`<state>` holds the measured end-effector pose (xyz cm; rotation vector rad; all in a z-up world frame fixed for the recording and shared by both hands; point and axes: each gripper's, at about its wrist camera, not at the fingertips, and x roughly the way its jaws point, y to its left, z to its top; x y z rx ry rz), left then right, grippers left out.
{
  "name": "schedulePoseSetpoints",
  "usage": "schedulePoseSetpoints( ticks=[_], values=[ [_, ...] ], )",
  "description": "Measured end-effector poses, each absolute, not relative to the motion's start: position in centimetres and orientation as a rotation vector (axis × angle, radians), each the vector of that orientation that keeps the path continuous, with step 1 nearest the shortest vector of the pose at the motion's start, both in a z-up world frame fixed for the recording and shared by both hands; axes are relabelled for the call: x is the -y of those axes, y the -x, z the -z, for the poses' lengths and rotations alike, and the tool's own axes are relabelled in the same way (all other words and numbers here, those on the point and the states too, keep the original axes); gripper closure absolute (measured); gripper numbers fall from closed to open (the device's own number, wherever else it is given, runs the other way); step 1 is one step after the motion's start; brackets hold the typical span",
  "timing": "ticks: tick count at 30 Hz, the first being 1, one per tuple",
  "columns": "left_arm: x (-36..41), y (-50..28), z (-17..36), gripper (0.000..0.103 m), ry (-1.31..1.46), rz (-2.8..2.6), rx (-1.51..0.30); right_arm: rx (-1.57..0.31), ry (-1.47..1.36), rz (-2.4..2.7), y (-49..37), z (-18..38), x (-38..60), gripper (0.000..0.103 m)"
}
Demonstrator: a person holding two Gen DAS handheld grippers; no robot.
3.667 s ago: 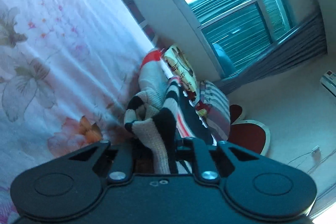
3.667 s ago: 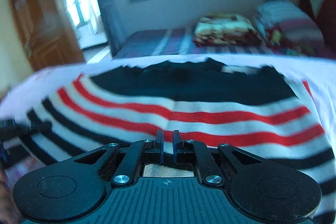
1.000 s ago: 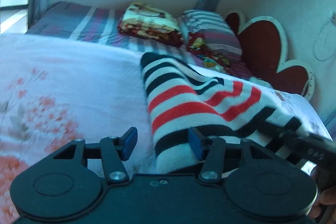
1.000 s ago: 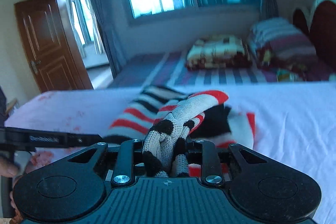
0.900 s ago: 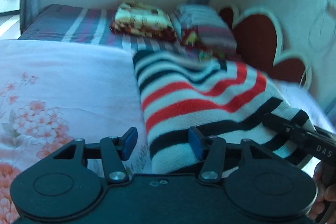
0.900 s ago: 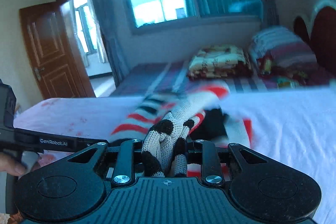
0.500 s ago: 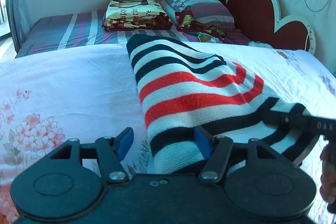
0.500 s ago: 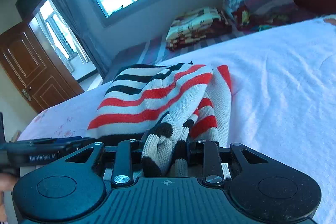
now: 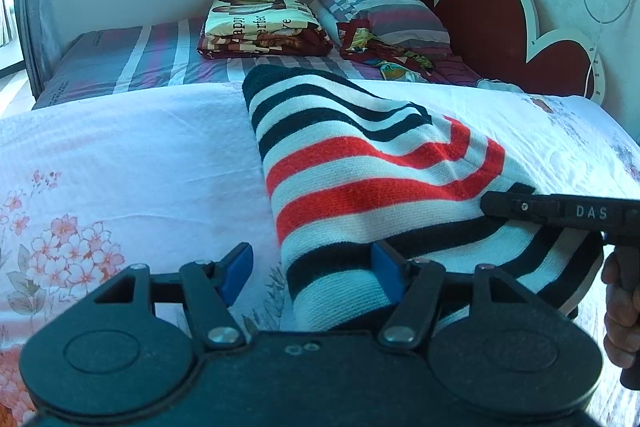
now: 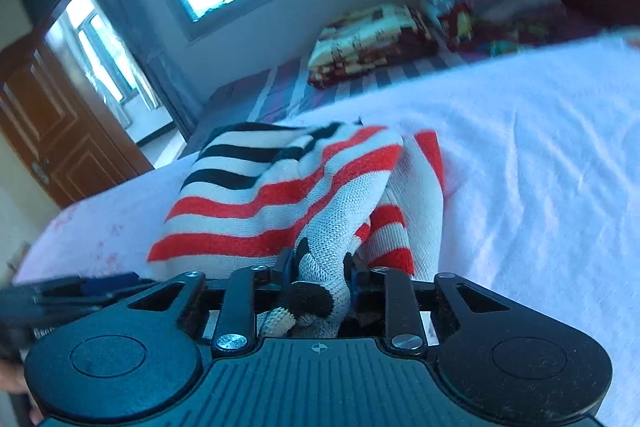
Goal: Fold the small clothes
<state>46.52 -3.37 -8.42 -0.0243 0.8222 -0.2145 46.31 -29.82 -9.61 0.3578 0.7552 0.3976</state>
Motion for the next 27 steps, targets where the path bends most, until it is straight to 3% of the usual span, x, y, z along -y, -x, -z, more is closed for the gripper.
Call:
schedulePoseSetpoints(
  ticks=[4, 10, 12, 14, 20, 26, 27],
  values=[
    [4.0, -46.5, 8.0, 0.041, 0.007, 0.222, -0.825, -0.7, -0.329, -0.414, -45.1, 9.1, 30.2, 0.081],
    [5.3, -47.2, 8.5, 0.039, -0.056, 0.222, -0.853, -0.772, -0.381, -0.38, -45.4, 11.3, 30.9, 0.08],
    [5.3, -47.3, 8.5, 0.039, -0.072, 0.227, -0.853, -0.776, -0.417, -0.379, -45.0, 10.3, 31.6, 0.07],
    [4.9, -47.2, 8.6, 0.039, -0.059, 0.235, -0.85, -0.74, -0.443, -0.363, -43.7, 9.3, 32.8, 0.068],
    [4.7, -46.7, 8.9, 0.039, -0.012, 0.215, -0.84, -0.744, -0.565, -0.364, -40.5, 8.3, 35.9, 0.068],
    [3.9, -43.8, 7.9, 0.046, 0.055, 0.215, -0.814, -0.812, -0.552, -0.383, -40.1, 8.7, 35.1, 0.068],
    [3.8, -43.4, 8.2, 0.044, 0.059, 0.212, -0.821, -0.815, -0.549, -0.384, -40.1, 8.9, 35.0, 0.072]
  ],
)
